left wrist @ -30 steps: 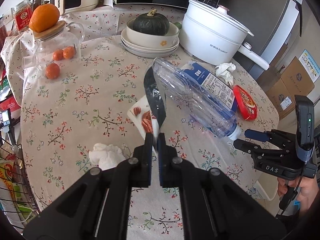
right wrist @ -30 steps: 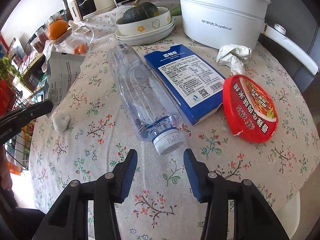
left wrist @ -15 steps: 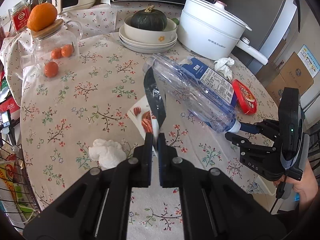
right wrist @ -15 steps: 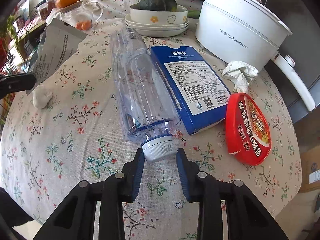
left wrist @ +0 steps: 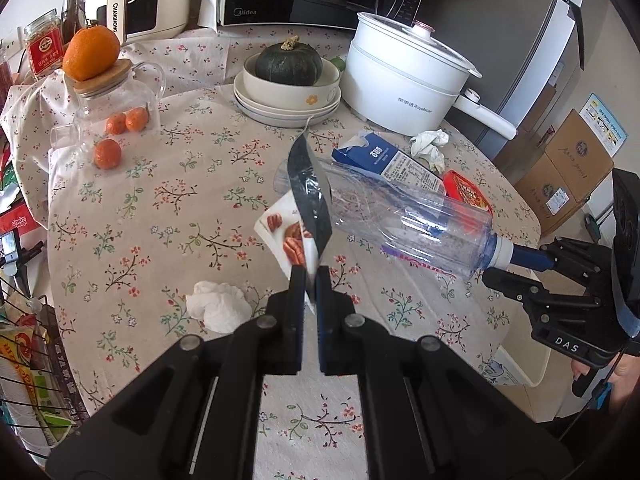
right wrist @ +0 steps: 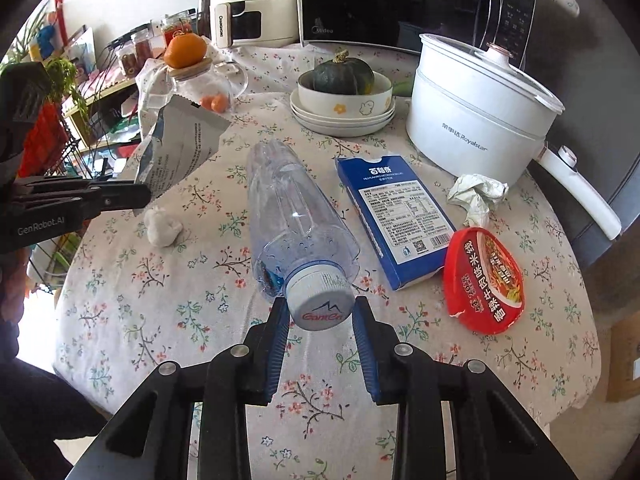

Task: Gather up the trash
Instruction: 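Lift the water bottle with the right gripper toward the bin while the left gripper holds the packet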

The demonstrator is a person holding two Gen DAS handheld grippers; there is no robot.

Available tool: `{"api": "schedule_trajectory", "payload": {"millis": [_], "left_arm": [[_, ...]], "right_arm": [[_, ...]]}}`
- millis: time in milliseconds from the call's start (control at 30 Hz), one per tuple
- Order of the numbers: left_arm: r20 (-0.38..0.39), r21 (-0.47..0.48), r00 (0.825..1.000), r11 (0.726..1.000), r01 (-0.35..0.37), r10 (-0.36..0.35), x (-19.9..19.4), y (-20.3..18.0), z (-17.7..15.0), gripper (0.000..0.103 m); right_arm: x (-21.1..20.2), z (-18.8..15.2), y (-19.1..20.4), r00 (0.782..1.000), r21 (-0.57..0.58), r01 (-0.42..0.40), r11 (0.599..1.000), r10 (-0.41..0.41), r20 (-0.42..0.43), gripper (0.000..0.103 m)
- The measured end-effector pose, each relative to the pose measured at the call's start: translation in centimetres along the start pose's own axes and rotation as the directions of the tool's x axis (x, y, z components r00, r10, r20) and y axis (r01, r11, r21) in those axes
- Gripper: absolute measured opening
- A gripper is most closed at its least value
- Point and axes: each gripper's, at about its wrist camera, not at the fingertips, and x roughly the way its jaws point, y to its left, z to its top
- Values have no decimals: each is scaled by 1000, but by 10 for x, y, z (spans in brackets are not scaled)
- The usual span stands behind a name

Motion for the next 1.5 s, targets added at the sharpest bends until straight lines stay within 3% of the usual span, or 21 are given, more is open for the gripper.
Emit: {"api": "schedule_trajectory", "payload": {"millis": [600,1167,1267,1300,1433,1500], "left_arm": [[37,50,998,997,55,-57,-18,-30,-3,6],[0,150,993,981,120,-121,0,-89,-6,6],[-10,173,990,975,138,-138,4,-104,-7,6],[-14,182,990,973,144,-144,5,-110,-8,6],[-35,218,985,960,173,-169,13,-136,-12,6],[-52,241,983,953,181,-174,20,-150,-15,6]], "right_arm": [[-102,-5,-15,984,145,-29,989,2,180,31],[-150,-30,-61,972,248,51,967,-105,209,29],[-161,-41,-73,969,272,75,960,-134,208,23],[-165,-46,-78,968,282,73,957,-136,210,2],[-175,-63,-100,959,322,123,939,-196,203,1],[-159,-73,-119,967,369,127,921,-199,162,1]]}}
